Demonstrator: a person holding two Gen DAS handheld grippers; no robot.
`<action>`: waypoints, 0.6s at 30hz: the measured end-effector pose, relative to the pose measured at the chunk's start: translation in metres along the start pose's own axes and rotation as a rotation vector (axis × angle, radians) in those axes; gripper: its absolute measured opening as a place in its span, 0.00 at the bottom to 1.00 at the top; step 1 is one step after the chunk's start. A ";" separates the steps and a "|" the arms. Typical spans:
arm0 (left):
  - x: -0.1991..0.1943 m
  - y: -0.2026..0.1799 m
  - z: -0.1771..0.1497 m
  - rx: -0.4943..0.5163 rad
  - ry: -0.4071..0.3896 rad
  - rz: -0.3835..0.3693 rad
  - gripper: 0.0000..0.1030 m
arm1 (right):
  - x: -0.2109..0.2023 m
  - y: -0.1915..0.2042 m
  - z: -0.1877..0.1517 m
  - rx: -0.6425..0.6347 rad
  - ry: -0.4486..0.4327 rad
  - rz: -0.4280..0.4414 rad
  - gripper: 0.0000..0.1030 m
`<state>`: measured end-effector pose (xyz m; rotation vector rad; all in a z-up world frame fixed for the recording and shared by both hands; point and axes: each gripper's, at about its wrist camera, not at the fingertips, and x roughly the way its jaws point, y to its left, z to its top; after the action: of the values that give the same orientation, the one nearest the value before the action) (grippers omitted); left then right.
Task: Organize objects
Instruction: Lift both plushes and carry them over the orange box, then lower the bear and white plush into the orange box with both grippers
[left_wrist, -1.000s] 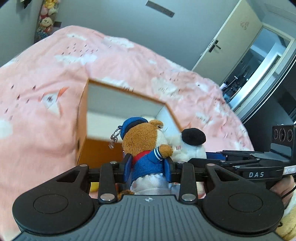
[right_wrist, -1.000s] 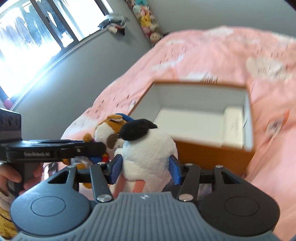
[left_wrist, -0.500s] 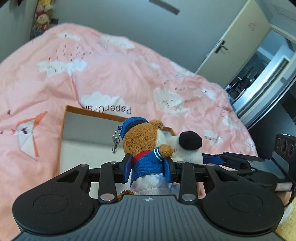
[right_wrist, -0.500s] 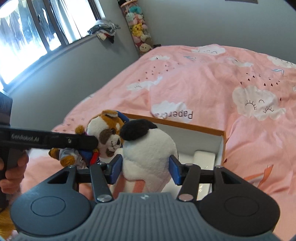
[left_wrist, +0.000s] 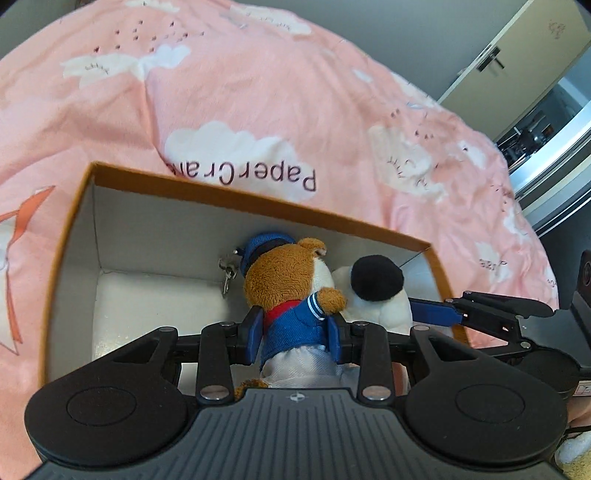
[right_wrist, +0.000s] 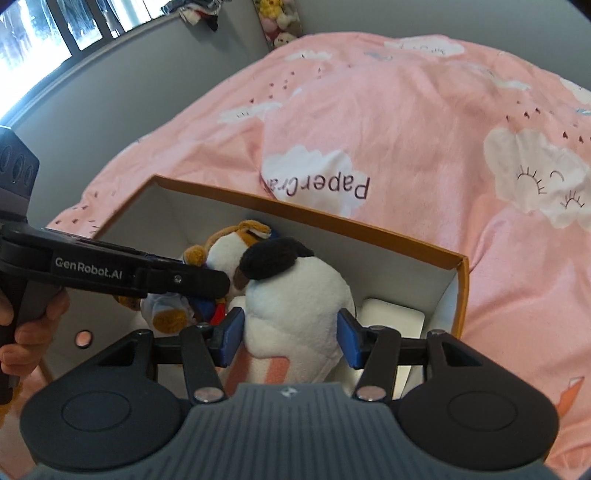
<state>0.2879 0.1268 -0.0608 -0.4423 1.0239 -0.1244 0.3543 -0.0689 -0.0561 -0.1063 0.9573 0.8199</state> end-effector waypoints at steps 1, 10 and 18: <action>0.004 0.002 0.000 -0.006 0.014 0.001 0.38 | 0.006 -0.002 0.001 0.003 0.010 -0.001 0.54; 0.025 0.010 0.003 -0.027 0.136 0.043 0.40 | 0.031 -0.012 0.002 0.059 0.098 0.008 0.56; 0.015 0.008 0.002 0.053 0.178 0.182 0.42 | 0.022 -0.001 0.000 0.060 0.162 -0.050 0.54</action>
<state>0.2966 0.1303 -0.0755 -0.2916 1.2277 -0.0280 0.3615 -0.0566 -0.0734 -0.1460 1.1268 0.7441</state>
